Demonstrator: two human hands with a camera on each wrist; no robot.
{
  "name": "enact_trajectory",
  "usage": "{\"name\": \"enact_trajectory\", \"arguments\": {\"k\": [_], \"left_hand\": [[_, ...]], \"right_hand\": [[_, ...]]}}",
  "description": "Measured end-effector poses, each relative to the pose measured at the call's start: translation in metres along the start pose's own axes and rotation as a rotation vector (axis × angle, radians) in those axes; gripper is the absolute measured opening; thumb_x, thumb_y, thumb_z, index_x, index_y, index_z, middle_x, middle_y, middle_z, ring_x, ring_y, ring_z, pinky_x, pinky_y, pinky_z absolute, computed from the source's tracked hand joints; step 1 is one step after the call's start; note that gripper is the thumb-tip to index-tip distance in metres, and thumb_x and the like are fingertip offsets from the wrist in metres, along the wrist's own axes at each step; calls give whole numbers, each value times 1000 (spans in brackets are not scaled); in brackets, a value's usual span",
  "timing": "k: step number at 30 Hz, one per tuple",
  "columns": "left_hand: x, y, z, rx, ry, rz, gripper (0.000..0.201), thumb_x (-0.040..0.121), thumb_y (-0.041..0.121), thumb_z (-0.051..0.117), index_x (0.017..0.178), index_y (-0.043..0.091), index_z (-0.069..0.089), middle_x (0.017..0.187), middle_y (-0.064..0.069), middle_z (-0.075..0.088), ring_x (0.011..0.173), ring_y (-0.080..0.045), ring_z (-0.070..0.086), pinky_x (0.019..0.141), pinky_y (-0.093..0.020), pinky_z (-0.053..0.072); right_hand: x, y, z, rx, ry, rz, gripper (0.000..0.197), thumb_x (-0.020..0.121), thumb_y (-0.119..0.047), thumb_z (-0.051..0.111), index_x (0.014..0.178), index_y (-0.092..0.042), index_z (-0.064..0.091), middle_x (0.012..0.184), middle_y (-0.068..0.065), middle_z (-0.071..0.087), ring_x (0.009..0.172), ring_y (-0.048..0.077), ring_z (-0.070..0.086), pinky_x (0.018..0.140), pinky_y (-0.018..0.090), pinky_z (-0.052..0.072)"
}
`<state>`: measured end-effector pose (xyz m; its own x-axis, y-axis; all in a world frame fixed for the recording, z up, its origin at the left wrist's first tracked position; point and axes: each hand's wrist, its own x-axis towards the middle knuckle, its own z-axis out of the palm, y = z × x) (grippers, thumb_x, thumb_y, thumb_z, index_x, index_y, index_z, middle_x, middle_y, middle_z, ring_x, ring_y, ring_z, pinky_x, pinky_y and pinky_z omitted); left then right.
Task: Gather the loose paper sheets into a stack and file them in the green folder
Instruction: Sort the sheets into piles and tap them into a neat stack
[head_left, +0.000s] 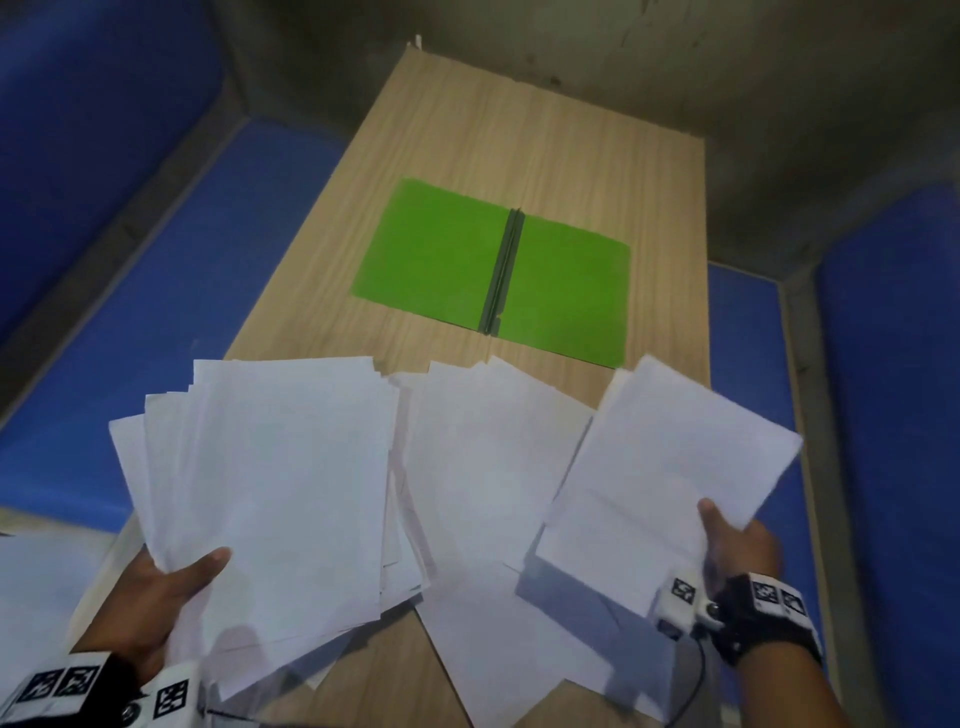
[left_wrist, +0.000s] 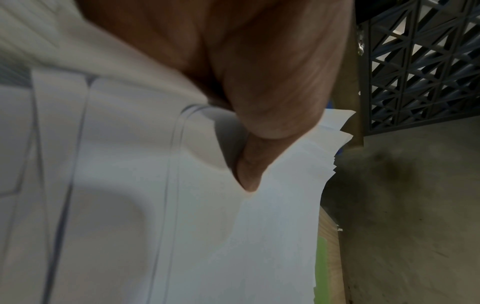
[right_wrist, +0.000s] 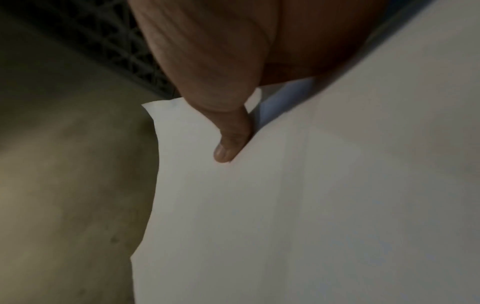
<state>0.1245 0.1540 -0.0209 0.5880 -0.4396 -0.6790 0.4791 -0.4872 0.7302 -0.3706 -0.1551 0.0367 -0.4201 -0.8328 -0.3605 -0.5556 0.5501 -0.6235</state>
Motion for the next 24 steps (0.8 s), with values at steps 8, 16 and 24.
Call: {"name": "enact_trajectory", "arguments": {"k": [8,16,24], "left_hand": [[-13,16,11,-6,6,-4,53,95,-4,63,144,14,52,124,-17,65,112,-38,61,100,-54,45],[-5,5,3,57,35,3,56,92,-1,69,144,14,53,128,-16,67,118,-40,63,107,-58,44],[-1,-4,12,131,14,-4,58,93,2,71,146,13,50,125,-14,64,110,-36,60,99,-50,45]], "right_hand": [[-10,4,29,-283,-588,-181,18,73,-12,80,89,-11,73,86,4,74,82,21,67,69,30,54],[-32,-9,120,-164,-434,11,60,76,-37,76,118,3,61,119,17,65,107,32,63,89,38,51],[-56,-41,170,-263,-194,208,93,52,-42,87,126,-14,37,130,15,39,114,40,51,88,48,52]]}}
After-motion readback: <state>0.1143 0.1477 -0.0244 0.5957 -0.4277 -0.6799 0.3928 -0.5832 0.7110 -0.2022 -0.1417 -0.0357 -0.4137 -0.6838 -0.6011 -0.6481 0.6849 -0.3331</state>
